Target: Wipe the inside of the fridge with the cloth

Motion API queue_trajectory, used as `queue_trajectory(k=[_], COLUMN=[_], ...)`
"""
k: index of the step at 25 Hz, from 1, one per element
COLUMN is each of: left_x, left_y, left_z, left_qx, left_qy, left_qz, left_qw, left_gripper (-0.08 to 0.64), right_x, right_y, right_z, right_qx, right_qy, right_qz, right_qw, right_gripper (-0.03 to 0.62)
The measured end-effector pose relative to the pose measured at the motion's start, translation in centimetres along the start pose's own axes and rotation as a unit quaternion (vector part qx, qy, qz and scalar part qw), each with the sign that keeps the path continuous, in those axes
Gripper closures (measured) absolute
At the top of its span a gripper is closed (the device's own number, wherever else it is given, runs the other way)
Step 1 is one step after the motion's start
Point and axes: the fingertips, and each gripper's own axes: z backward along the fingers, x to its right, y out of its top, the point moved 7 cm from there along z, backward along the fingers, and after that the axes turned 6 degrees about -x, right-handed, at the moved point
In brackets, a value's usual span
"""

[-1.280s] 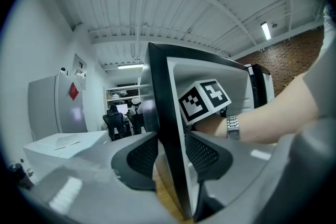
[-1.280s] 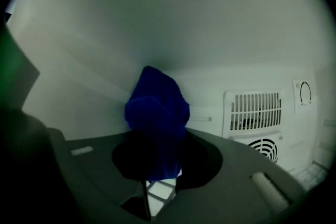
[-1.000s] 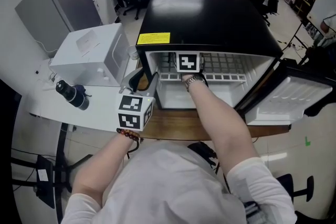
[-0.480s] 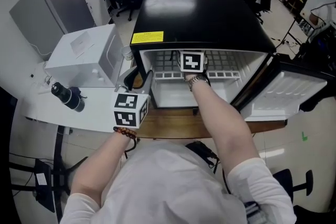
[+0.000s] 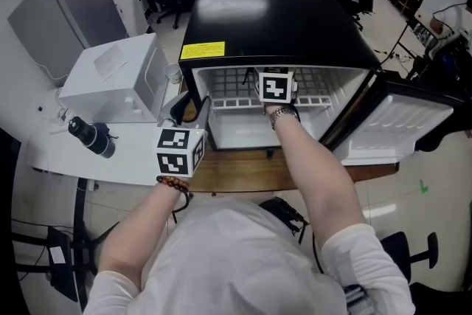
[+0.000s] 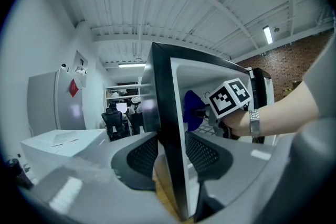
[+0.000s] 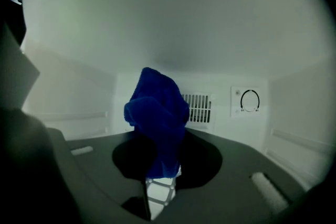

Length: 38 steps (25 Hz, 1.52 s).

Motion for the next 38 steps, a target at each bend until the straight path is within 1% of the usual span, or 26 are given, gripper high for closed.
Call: queue_trajectory(k=[5, 11, 19, 27, 38], left_x=[0.0, 0.1, 0.3, 0.6, 0.8], left_y=[0.1, 0.1, 0.2, 0.3, 0.4], left_z=[0.1, 0.1, -0.1, -0.3, -0.4], left_qx=[-0.004, -0.004, -0.006, -0.015, -0.02], left_qy=[0.002, 0.01, 0.036, 0.059, 0.08], left_qz=[0.006, 0.013, 0.029, 0.032, 0.043], left_qw=[1.0, 0.9999, 0.9989, 0.9976, 0.9957], left_gripper=[0.4, 0.402, 0.402, 0.402, 0.402], right_x=[1.5, 2.9, 5.7, 7.4, 10.6], right_y=[-0.3, -0.6, -0.8, -0.9, -1.5], right_z=[0.6, 0.6, 0.6, 0.8, 1.6], right_qx=[-0.008, -0.018, -0.029, -0.026, -0.045], right_qy=[-0.011, -0.013, -0.021, -0.015, -0.05], right_qz=[-0.007, -0.011, -0.013, -0.008, -0.015], right_qw=[1.0, 1.0, 0.999, 1.0, 0.998], right_gripper=[0.503, 0.503, 0.503, 0.503, 0.503])
